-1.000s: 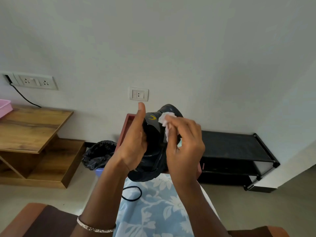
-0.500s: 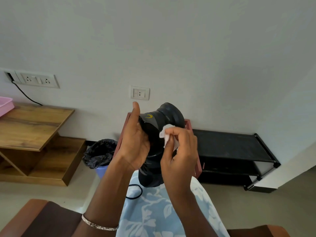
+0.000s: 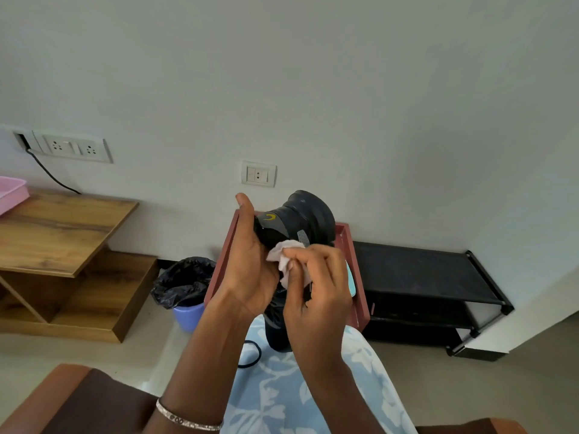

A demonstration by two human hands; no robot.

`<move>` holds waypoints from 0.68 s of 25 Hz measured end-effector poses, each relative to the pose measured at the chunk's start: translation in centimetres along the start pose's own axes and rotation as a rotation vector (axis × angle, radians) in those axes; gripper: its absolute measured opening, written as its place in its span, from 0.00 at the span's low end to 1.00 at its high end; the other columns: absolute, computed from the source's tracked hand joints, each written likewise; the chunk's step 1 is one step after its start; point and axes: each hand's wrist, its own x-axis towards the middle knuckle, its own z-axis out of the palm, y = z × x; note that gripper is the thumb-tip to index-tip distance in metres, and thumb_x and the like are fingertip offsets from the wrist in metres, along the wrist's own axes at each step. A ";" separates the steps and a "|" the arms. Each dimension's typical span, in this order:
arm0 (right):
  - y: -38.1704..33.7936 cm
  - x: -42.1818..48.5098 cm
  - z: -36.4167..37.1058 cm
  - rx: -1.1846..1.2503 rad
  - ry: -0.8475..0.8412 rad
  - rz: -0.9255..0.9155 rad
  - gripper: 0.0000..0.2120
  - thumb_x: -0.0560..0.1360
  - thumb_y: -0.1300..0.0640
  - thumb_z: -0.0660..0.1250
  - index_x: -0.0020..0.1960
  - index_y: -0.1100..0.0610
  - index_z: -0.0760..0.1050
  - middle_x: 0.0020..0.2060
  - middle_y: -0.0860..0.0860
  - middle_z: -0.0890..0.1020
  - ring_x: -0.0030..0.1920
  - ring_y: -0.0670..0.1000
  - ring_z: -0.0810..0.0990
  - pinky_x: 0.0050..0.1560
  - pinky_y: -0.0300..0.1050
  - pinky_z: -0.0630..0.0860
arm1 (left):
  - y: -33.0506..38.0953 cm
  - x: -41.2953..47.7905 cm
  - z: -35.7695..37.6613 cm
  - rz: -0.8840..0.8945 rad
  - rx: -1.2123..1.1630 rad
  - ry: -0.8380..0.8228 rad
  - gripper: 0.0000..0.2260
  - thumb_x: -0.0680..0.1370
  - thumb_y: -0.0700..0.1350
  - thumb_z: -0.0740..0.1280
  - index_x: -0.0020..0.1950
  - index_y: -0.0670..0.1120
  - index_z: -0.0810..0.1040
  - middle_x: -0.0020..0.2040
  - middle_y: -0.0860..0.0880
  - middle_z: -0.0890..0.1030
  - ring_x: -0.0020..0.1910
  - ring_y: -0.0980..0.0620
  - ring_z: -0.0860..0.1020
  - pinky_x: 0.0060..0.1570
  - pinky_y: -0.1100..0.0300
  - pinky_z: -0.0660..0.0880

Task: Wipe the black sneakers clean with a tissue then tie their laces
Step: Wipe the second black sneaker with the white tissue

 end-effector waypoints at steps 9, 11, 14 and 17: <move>0.9 -1.5 0.2 0.015 -0.055 -0.044 0.16 0.84 0.53 0.60 0.50 0.61 0.83 0.48 0.54 0.83 0.51 0.52 0.81 0.51 0.45 0.81 | 0.8 -1.4 0.6 0.138 -0.058 0.094 0.39 0.76 0.73 0.50 0.49 0.44 0.87 0.51 0.43 0.86 0.51 0.44 0.85 0.55 0.49 0.81; 2.1 -3.0 0.0 0.003 -0.082 0.000 0.11 0.82 0.57 0.63 0.49 0.60 0.83 0.47 0.52 0.83 0.50 0.52 0.81 0.48 0.47 0.80 | 1.3 -1.5 0.7 0.189 -0.062 0.149 0.37 0.78 0.71 0.48 0.50 0.46 0.88 0.57 0.42 0.85 0.57 0.44 0.84 0.53 0.48 0.81; 1.7 -1.8 0.4 0.016 -0.067 -0.015 0.08 0.81 0.61 0.65 0.49 0.60 0.83 0.47 0.52 0.83 0.50 0.53 0.80 0.49 0.47 0.79 | 1.5 -1.3 0.7 0.201 -0.086 0.167 0.37 0.78 0.71 0.49 0.60 0.42 0.82 0.60 0.40 0.83 0.61 0.41 0.81 0.61 0.45 0.77; 0.2 1.1 0.4 0.038 -0.005 -0.055 0.12 0.83 0.58 0.63 0.49 0.61 0.83 0.47 0.53 0.83 0.50 0.55 0.80 0.52 0.44 0.77 | 1.5 -1.1 0.4 0.188 -0.137 0.150 0.39 0.78 0.71 0.51 0.62 0.40 0.82 0.64 0.38 0.81 0.65 0.39 0.78 0.68 0.43 0.71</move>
